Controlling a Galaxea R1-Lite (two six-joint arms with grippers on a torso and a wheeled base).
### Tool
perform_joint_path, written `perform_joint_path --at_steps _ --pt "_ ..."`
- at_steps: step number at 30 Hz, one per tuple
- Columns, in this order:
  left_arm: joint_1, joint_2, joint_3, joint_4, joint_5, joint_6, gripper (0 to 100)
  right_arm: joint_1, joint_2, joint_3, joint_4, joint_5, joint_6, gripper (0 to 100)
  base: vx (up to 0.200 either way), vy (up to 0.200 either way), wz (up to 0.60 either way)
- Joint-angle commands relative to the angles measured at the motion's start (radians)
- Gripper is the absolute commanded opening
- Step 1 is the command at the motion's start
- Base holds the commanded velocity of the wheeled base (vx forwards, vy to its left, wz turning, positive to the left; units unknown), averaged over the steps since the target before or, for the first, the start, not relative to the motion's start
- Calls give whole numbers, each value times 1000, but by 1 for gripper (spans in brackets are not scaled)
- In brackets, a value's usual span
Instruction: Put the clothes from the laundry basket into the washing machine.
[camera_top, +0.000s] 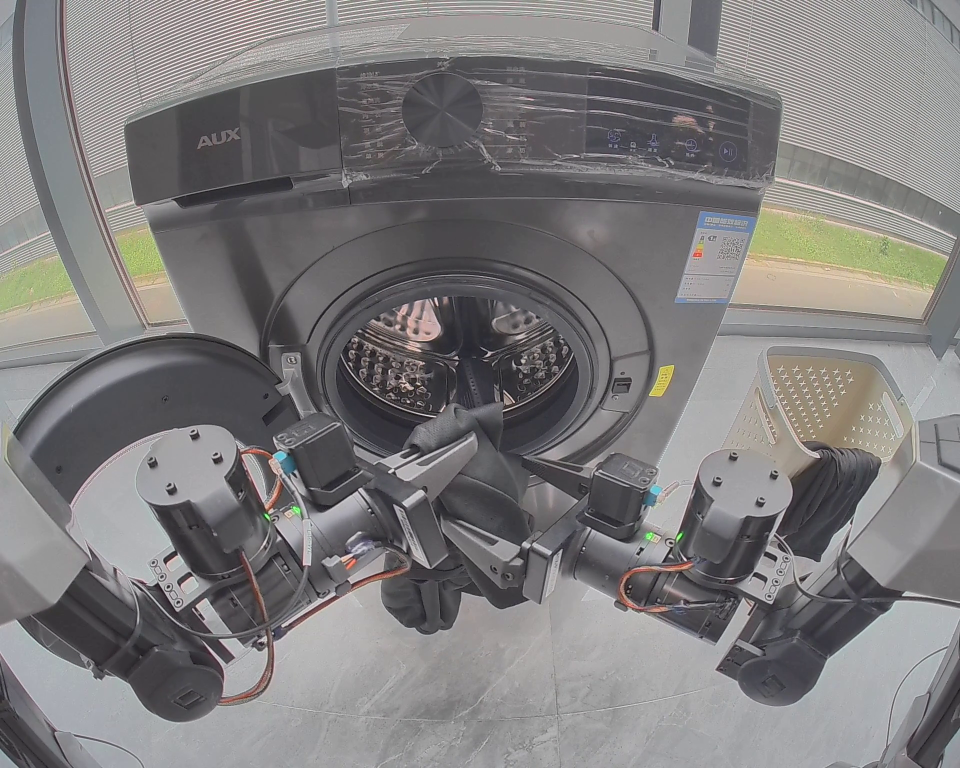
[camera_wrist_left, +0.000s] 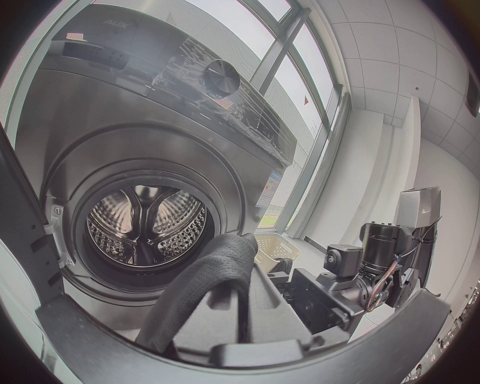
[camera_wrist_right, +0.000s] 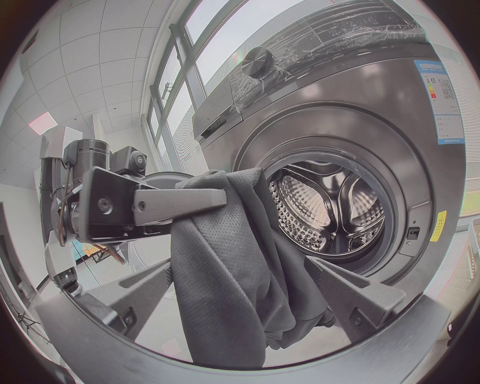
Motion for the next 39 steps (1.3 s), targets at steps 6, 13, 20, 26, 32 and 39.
perform_joint_path --at_steps 6,13,20,26,32,39 --pt "-21 -4 6 -31 -1 -6 0 9 52 -39 -8 -17 1 0 0 0 0" --pt "-24 1 12 -33 -1 -6 0 15 55 -58 -8 -22 3 0 0 0 0" --pt "-23 7 42 -33 -38 -2 100 26 46 -47 -8 -25 4 0 0 0 0" --pt "26 15 22 -31 -26 -8 100 6 30 -35 3 -97 9 0 0 0 0" --pt "66 10 22 -34 -28 -6 100 -63 1 -16 34 -127 11 0 0 0 0" --pt "74 16 20 -42 -26 -6 100 -82 -42 51 41 -132 11 0 0 0 0"
